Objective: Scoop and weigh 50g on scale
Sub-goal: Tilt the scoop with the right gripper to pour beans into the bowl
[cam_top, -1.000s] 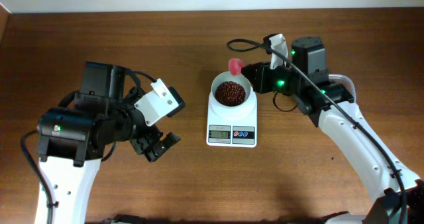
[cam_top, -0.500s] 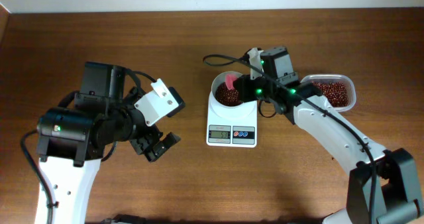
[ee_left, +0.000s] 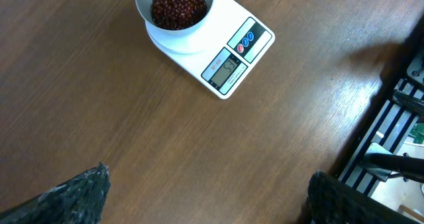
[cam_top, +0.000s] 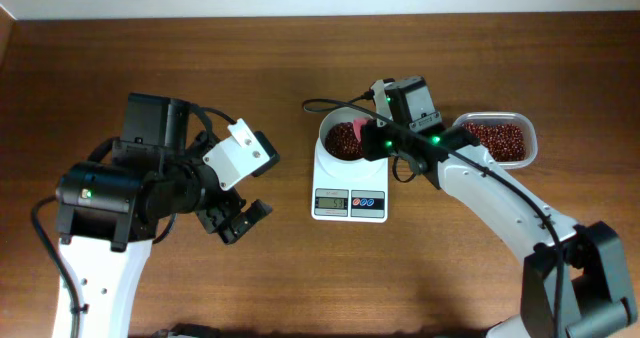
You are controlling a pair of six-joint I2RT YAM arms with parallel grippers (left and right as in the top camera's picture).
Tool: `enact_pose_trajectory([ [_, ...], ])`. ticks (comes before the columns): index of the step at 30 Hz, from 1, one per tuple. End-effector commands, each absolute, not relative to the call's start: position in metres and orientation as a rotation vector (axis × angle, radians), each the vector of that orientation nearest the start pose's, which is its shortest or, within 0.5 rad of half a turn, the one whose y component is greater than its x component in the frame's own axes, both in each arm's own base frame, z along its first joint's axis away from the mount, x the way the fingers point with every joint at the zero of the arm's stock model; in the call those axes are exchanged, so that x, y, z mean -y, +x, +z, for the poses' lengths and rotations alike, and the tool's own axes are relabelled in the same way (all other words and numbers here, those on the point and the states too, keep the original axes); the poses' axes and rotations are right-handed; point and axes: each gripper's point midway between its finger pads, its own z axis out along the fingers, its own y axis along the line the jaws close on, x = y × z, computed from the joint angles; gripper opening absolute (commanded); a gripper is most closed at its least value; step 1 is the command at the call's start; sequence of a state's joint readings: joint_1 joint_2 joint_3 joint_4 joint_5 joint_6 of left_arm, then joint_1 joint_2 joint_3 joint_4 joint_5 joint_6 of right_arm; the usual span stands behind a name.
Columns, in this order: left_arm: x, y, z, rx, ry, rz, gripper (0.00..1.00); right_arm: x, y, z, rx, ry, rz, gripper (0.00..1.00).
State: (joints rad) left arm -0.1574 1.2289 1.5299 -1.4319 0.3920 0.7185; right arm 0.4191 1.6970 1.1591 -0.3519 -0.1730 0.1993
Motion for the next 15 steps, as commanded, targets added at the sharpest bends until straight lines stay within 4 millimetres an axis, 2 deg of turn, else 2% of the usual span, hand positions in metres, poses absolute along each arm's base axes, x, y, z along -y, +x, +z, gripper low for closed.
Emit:
enact_pose_trajectory([
  [1, 0.103, 0.235, 0.285, -2.281, 1.218, -0.326, 0.99, -0.211, 0.397, 0.102, -2.498, -0.370, 0.453, 0.04],
  [10, 0.103, 0.235, 0.285, -2.281, 1.218, -0.327, 0.99, -0.213, 0.396, 0.101, -2.500, -0.378, 0.455, 0.04],
  [15, 0.104, 0.235, 0.285, -2.281, 1.218, -0.327, 0.99, -0.232, 0.385, 0.090, -2.523, -0.439, 0.488, 0.04],
])
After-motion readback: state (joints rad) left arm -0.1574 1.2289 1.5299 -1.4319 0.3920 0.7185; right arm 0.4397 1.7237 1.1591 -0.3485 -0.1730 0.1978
